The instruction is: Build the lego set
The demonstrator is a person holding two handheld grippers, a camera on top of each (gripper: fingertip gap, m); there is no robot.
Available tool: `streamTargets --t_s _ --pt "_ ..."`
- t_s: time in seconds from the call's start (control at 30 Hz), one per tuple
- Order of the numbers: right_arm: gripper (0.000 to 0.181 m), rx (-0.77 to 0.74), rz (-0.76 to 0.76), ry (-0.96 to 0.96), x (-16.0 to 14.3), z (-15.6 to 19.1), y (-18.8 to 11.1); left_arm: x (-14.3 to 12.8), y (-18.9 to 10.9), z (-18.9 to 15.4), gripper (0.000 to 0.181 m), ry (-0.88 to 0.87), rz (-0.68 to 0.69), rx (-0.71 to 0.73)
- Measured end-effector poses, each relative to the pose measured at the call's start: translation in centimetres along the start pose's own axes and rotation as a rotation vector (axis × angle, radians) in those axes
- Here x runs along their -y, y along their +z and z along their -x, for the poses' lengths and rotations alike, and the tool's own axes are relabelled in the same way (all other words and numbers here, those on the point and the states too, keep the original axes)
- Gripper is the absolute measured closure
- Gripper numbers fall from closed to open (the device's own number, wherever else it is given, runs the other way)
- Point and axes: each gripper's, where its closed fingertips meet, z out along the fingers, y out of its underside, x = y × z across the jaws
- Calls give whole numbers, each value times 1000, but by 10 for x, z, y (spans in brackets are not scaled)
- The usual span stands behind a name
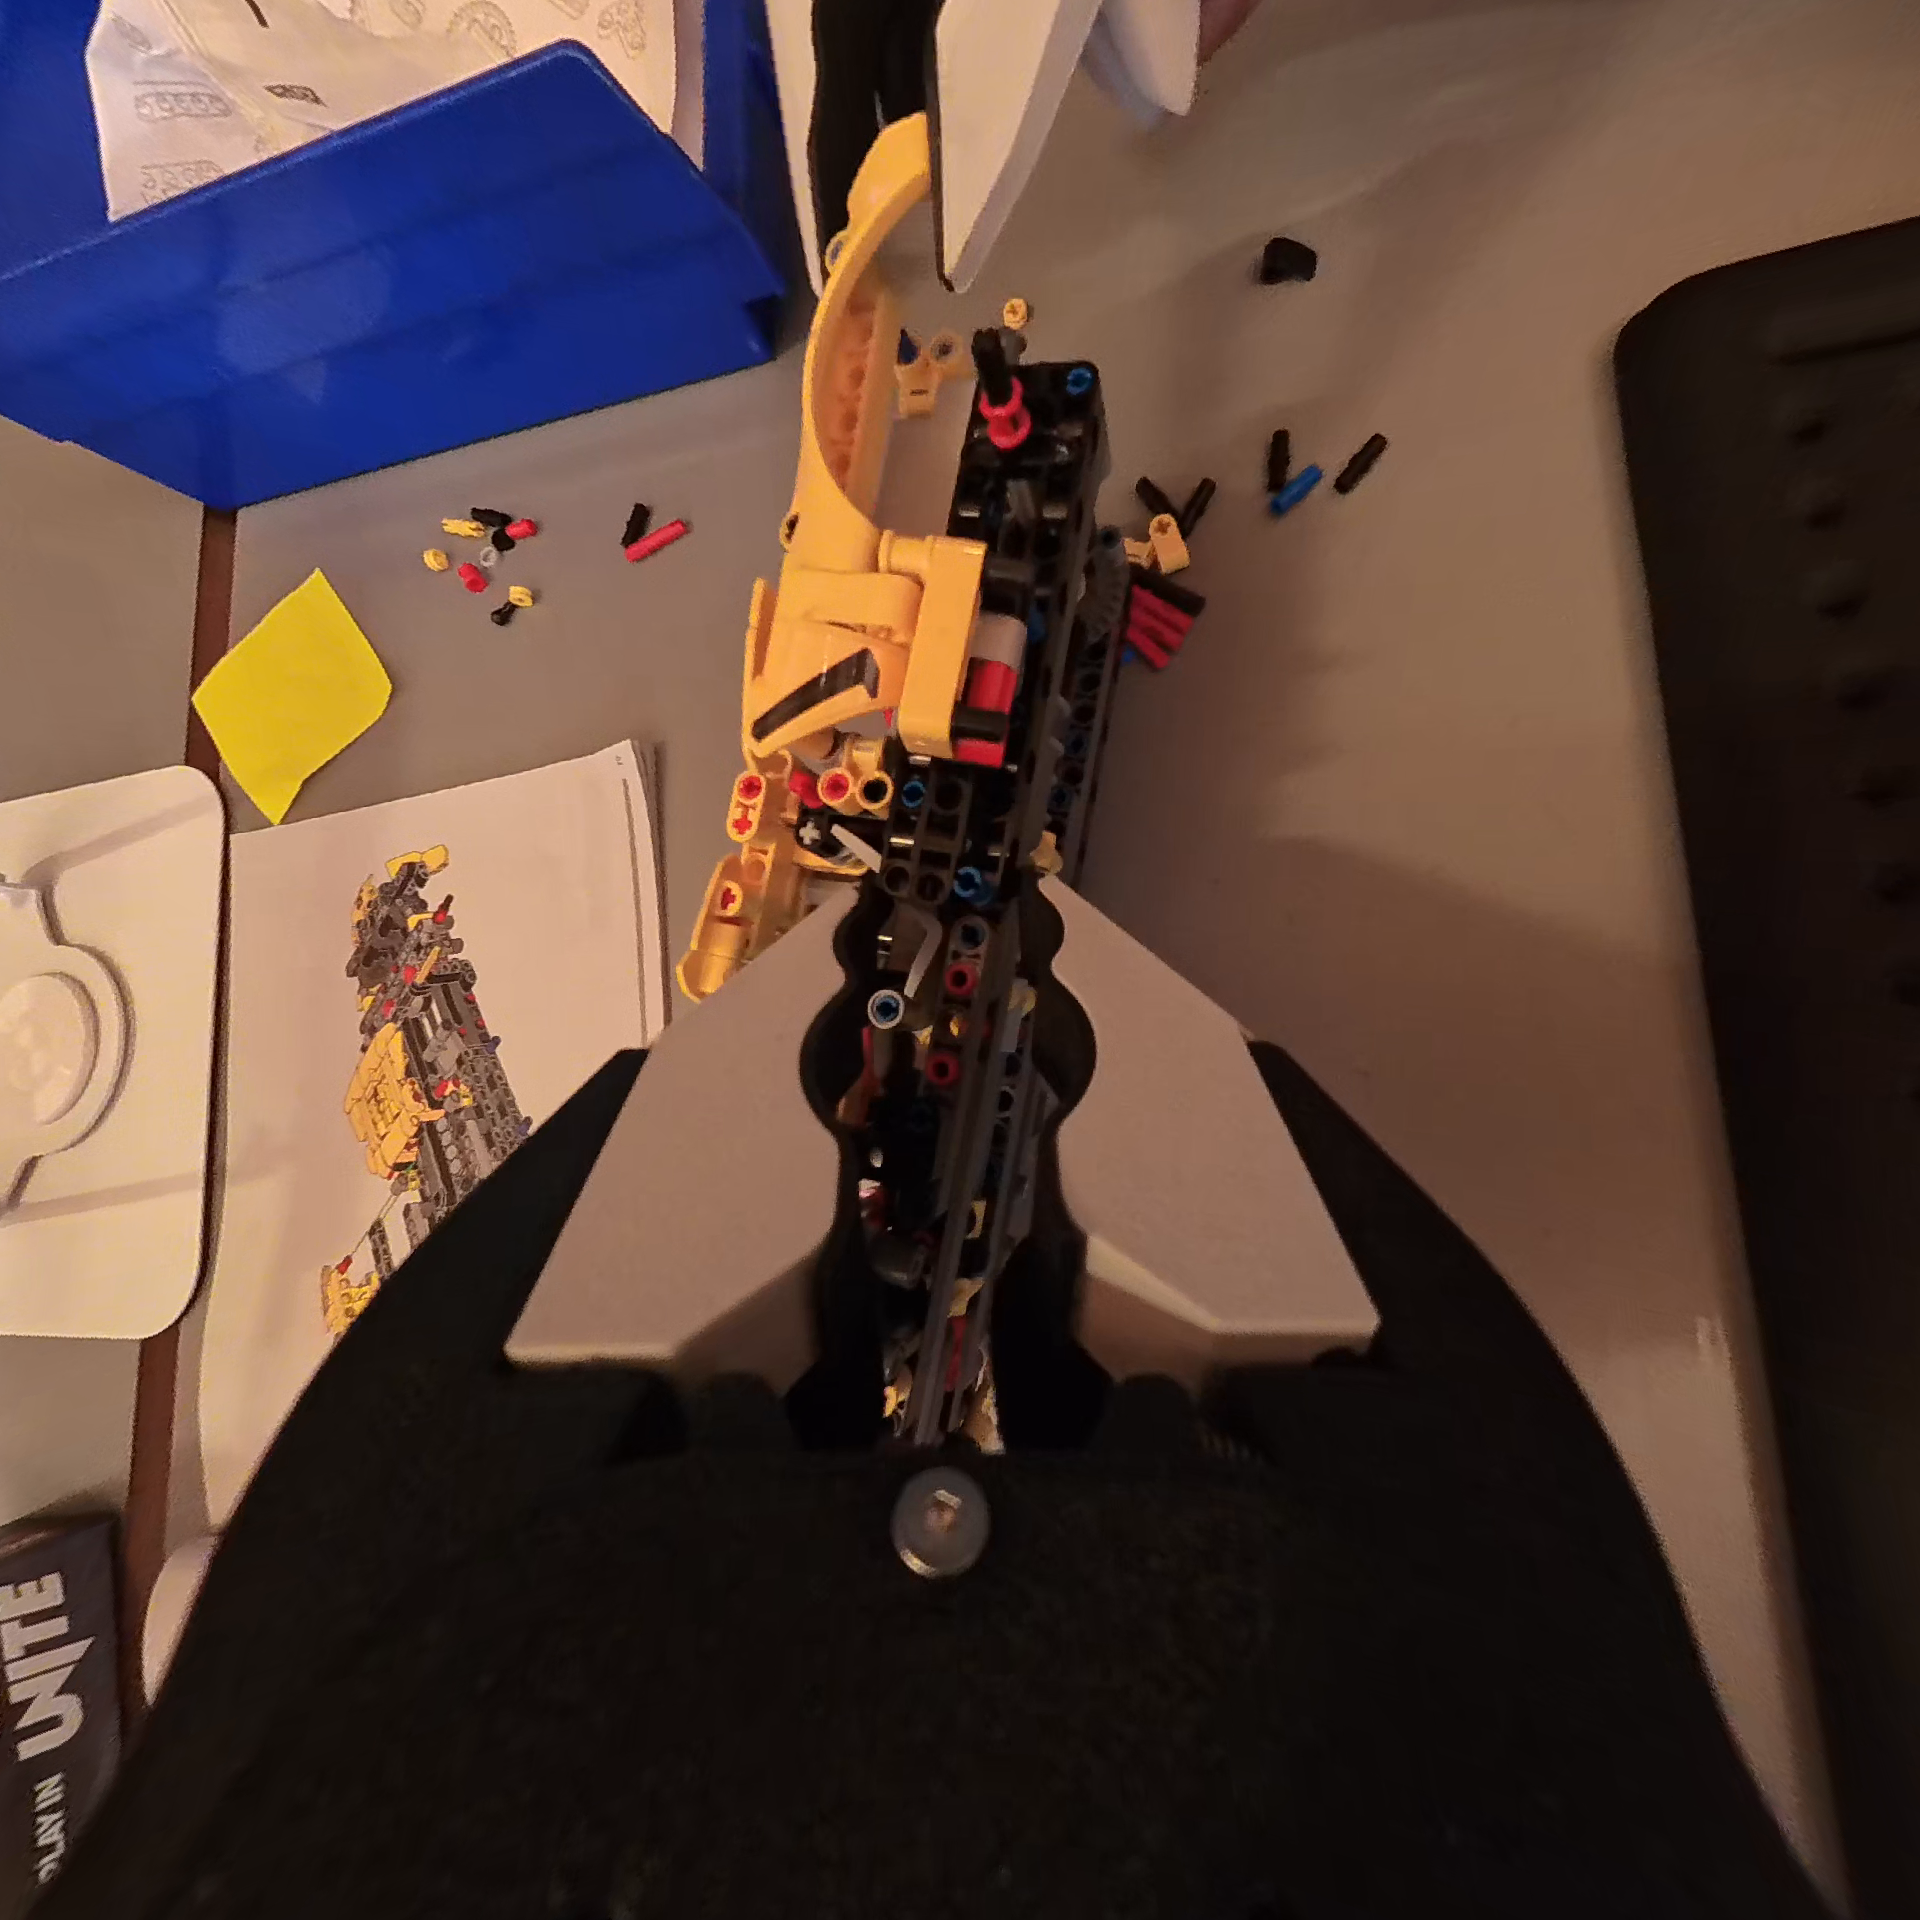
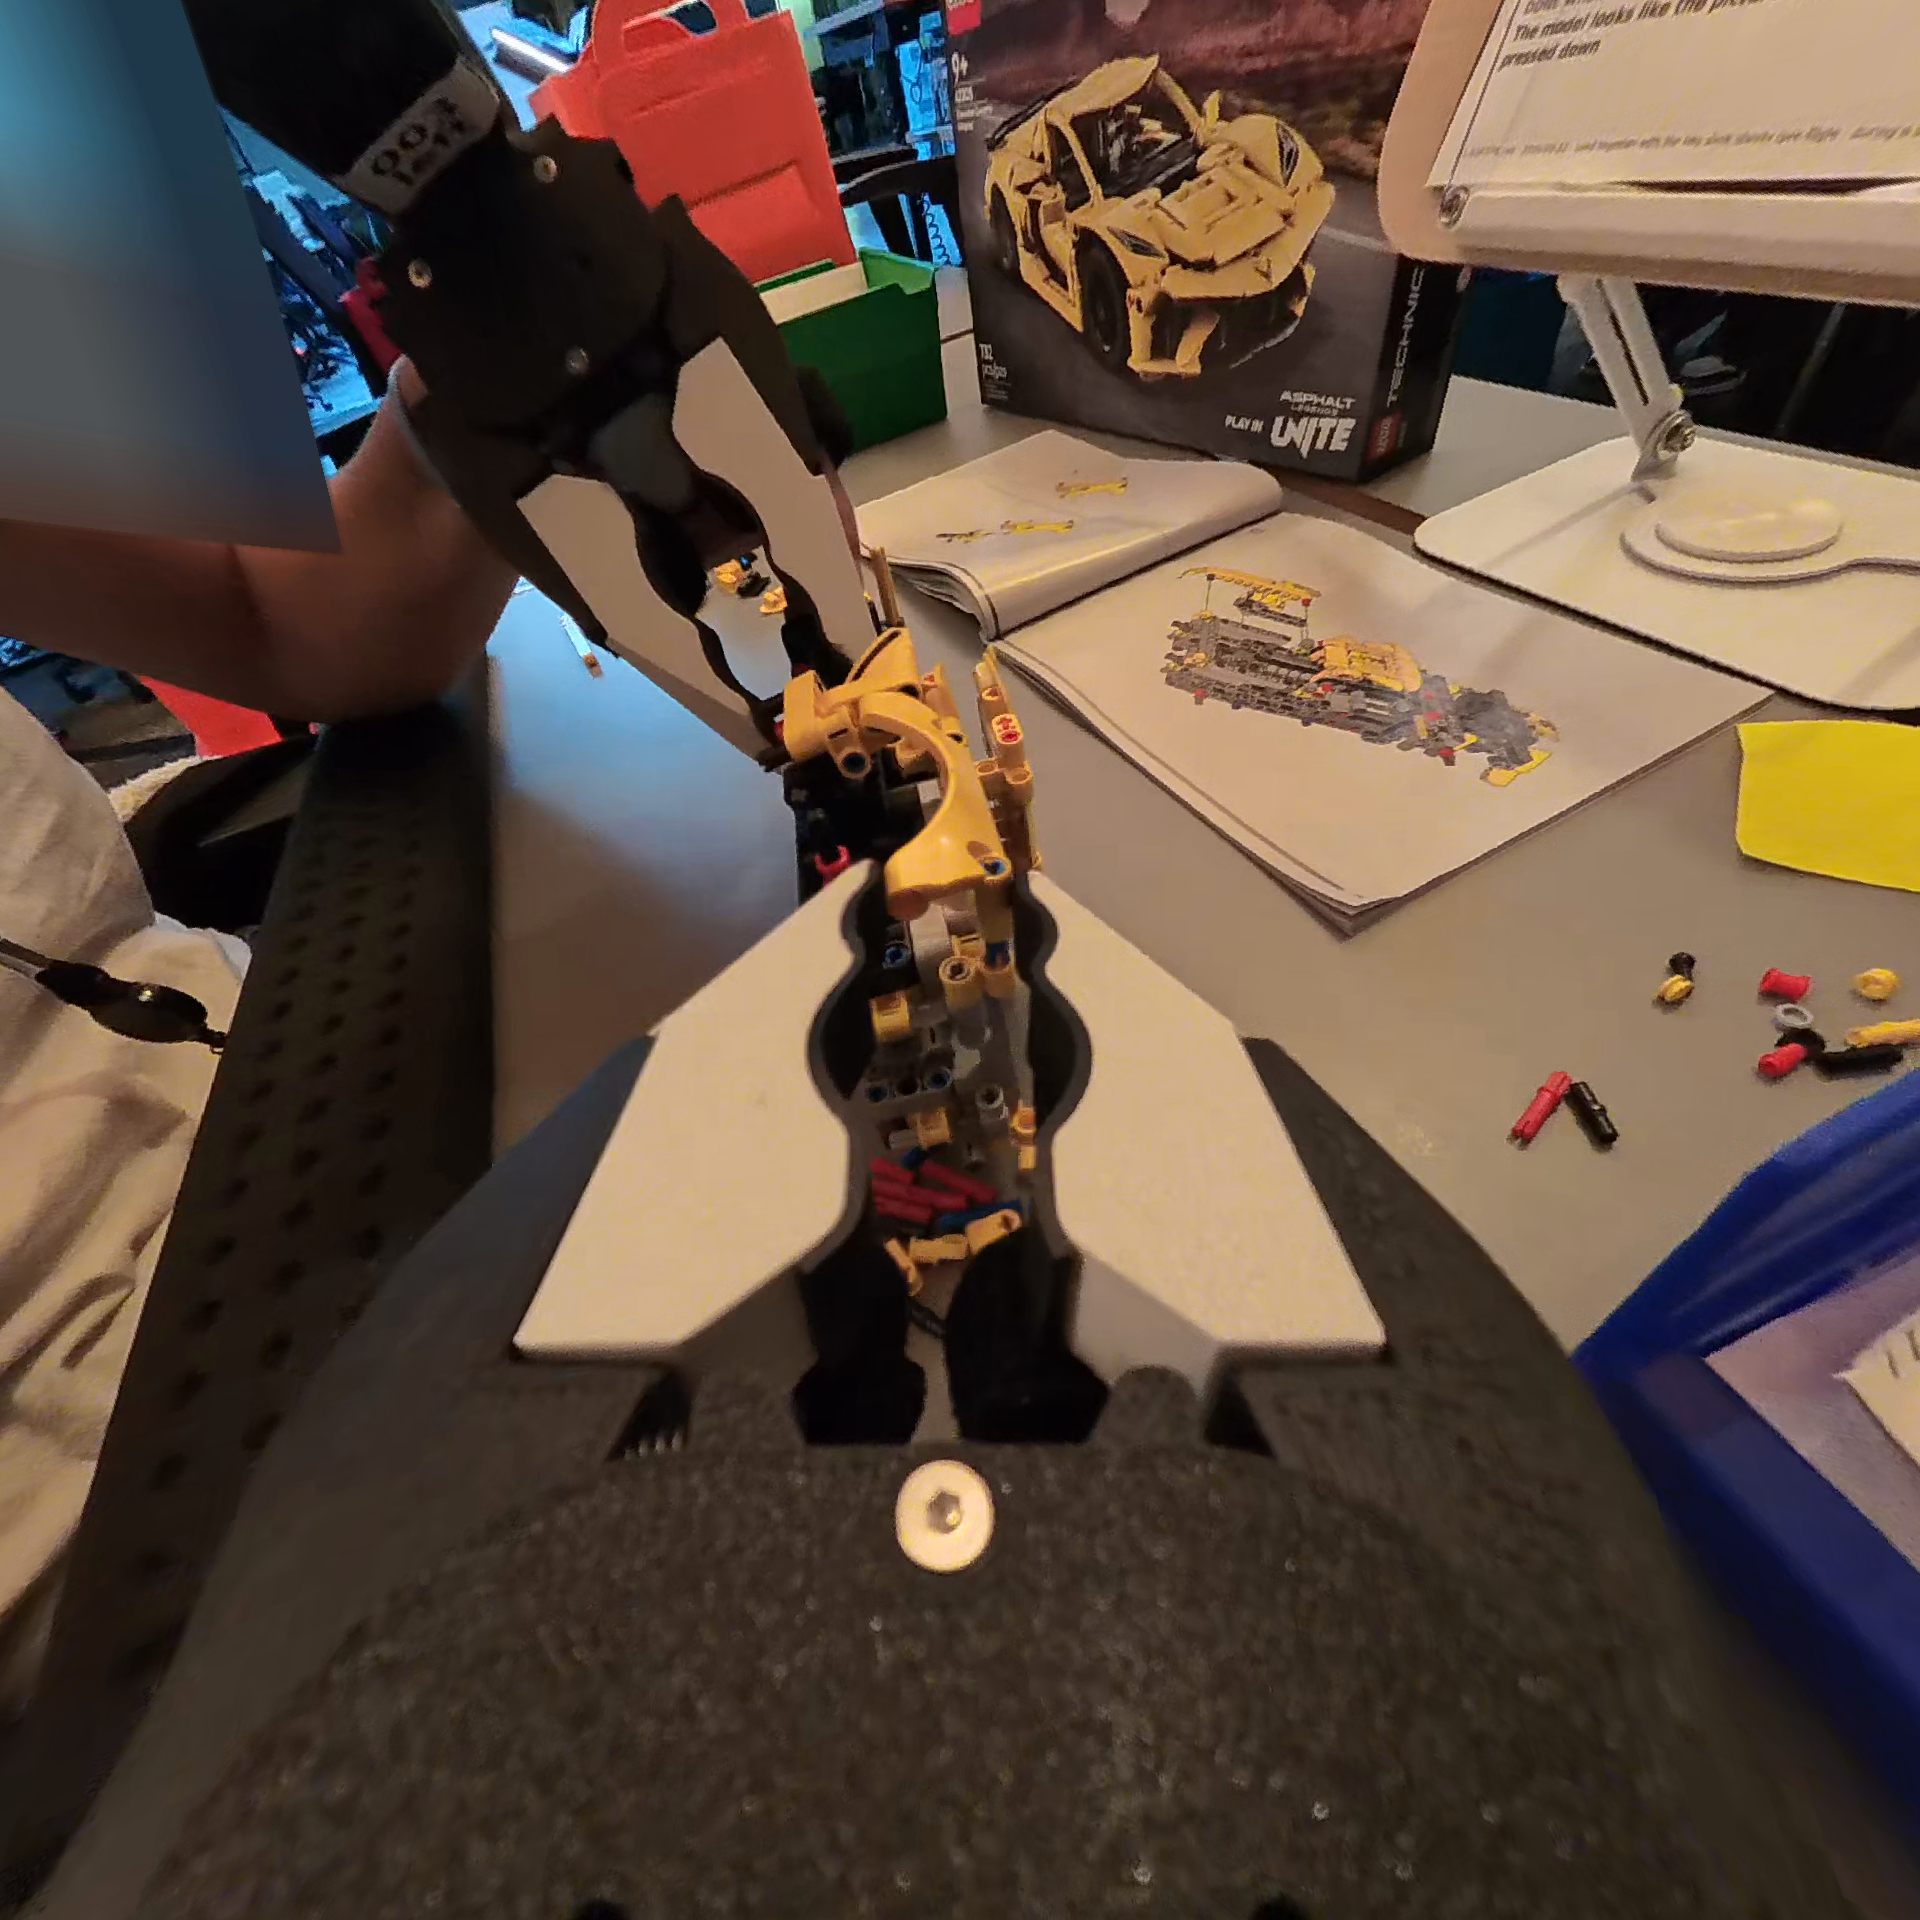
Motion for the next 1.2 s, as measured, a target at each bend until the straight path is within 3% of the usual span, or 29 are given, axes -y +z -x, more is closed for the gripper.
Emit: streamTargets --t_s 0.63,0.77,0.87,1.03,1.2 --pt "159 -27 -81 -11 -4 1 -1 1 0 0 155 -9 -2 -6" --pt "140 -105 23 -168 -11 1 -12 1 0 -1 155 2 -7 -7" --pt "121 -256 231 -326 -17 -10 -22 1 0 -1 155 1 -7 -9" --pt "104 -411 435 -651 -9 2 -14 1 0 -1 155 -1 -8 -13" --pt "99 -402 495 -612 -19 4 3 1 0 -1 155 1 -7 -11"
